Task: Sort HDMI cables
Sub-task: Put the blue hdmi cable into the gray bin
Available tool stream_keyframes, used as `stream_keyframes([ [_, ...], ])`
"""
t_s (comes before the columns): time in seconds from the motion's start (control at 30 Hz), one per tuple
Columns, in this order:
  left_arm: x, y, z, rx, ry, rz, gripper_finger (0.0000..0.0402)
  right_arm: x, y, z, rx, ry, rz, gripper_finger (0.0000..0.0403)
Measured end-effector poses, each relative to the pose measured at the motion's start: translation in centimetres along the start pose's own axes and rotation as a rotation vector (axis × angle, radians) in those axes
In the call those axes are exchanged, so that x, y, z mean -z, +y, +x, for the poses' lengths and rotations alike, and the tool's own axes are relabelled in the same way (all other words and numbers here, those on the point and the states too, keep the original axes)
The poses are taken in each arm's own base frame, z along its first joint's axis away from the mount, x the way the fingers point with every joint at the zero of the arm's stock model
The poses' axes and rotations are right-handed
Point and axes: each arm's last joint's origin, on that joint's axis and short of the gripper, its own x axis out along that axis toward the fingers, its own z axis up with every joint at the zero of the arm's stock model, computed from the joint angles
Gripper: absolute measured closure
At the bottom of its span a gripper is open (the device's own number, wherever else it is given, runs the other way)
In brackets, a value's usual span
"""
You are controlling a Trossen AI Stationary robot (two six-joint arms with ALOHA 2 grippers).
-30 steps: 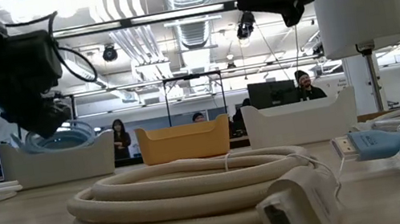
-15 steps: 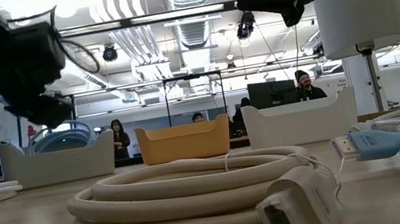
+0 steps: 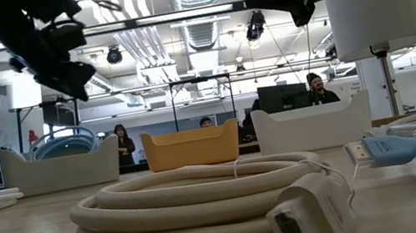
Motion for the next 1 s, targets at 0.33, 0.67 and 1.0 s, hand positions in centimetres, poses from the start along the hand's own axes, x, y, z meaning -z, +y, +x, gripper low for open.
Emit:
stream_keyframes([
  [0.33,-2.4,-2.3,-0.7,0.525,-0.099,-0.021,0.0266,-1.0,1.2,0.3,-0.108,0.082,-0.003,0.0277],
  [0.67,-3.4,-3.4,-1.5,0.877,-0.228,-0.017,0.0266,0.4,4.1,1.5,-0.090,0.520,0.092,0.0255],
  [1.0,-1.7,-4.0,-0.6,0.879,-0.223,-0.027,0.0266,4.1,8.3,3.7,-0.279,1.048,0.245,0.0254],
])
